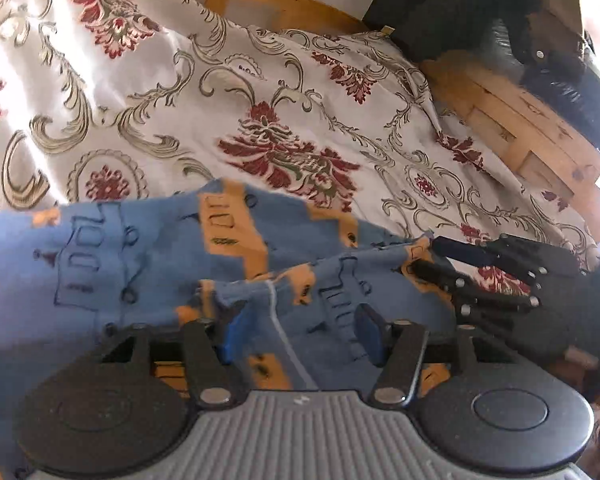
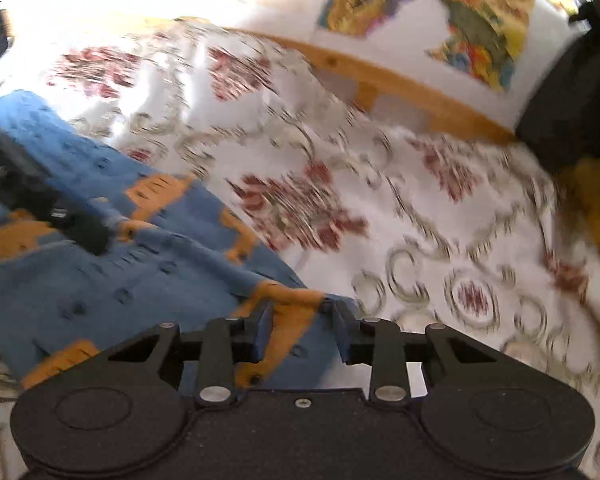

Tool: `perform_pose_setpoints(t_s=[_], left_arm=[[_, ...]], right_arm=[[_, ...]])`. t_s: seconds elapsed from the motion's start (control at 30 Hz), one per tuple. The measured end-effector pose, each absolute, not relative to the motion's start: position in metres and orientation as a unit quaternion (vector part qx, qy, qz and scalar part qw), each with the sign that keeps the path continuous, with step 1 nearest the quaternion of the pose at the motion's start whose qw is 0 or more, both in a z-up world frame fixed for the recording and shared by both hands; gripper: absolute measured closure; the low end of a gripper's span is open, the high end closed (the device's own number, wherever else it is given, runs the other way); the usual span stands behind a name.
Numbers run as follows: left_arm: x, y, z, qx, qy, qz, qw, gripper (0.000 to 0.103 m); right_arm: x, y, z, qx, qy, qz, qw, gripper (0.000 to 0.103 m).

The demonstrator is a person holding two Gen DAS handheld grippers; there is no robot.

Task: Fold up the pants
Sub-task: 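Open both tools, release the pants and move back above them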

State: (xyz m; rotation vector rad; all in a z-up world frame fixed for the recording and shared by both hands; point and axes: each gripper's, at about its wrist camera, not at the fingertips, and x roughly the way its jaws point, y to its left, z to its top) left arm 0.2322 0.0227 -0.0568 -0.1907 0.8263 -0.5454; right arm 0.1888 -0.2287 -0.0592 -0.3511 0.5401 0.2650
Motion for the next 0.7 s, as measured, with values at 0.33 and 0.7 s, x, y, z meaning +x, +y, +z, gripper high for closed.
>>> perform_pose_setpoints(t_s=[0.33, 0.7], left_arm=[[0.189, 0.042, -0.027, -0.081, 0.378, -0.203, 0.9, 0.021], [0.161, 0.038, -0.054, -0.008, 0.393, -0.128, 0.911, 0.016]], right_arm=[[0.16, -0.233, -0.035, -0.144, 0.23, 0.126, 0.954, 0.047], [0.219, -0.273, -0.059, 0.014, 0.304, 0.152, 0.94, 0.053]])
